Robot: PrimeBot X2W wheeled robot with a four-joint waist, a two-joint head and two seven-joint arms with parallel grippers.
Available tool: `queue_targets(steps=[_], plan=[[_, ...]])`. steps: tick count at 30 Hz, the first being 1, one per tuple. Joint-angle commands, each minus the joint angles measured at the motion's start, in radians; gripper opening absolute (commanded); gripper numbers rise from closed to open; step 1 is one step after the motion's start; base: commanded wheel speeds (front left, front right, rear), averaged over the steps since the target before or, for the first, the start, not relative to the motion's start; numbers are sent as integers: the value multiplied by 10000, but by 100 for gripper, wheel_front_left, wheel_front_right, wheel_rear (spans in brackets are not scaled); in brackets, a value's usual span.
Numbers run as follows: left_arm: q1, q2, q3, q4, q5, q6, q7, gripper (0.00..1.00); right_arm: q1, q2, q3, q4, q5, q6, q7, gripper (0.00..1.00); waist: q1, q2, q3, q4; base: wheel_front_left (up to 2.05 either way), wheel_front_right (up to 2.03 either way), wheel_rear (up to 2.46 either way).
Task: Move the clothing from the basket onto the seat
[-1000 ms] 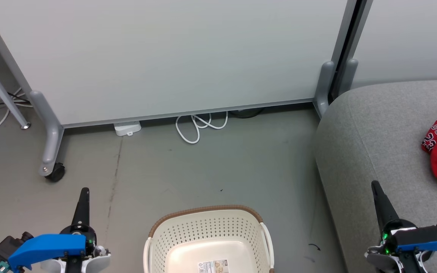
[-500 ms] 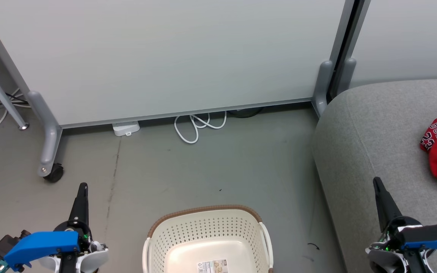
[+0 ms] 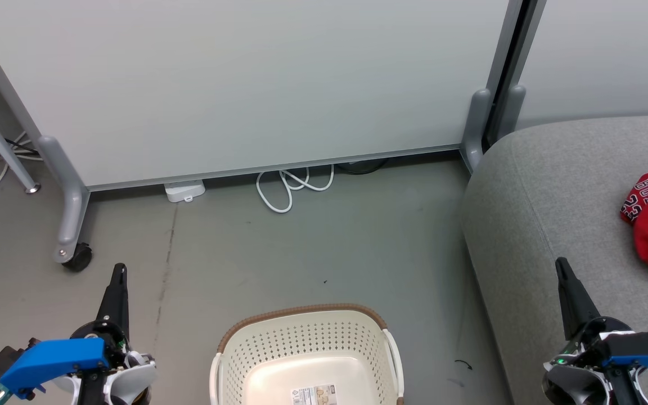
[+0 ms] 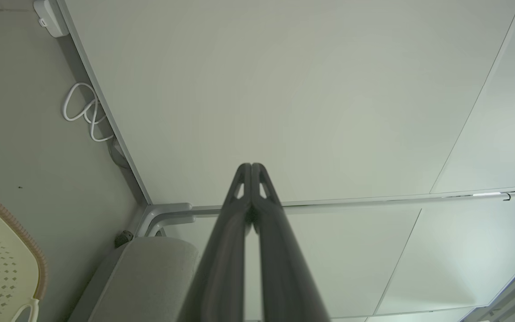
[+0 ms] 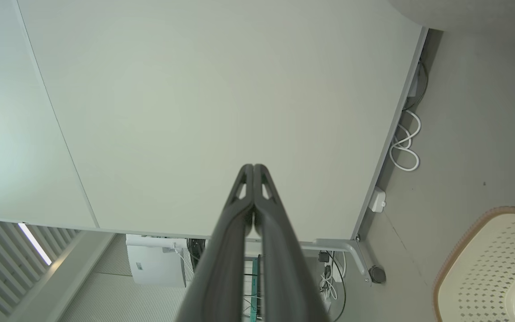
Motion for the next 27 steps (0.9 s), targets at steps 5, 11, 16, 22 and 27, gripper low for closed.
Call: queue_targets(steps=[5,11,16,22,27], plan=[[-154,-25,73,-91,-365,-35,132,0,-145,-67,-41,-83,415,7,91,0,-1,0,4,-18,0,0,0],[-137,-24,71,-87,-350,-35,128,0,-144,-66,-38,-82,387,7,85,0,-1,0,4,-18,0,0,0],[-137,-24,70,-87,-350,-35,128,0,-144,-66,-38,-80,388,7,84,0,-1,0,4,-18,0,0,0],[-137,-24,68,-88,-351,-35,127,0,-143,-66,-37,-80,388,7,84,0,-1,0,4,-18,0,0,0],[-137,-22,67,-88,-351,-35,127,0,-143,-66,-37,-81,388,7,84,0,-1,0,4,-18,0,0,0]])
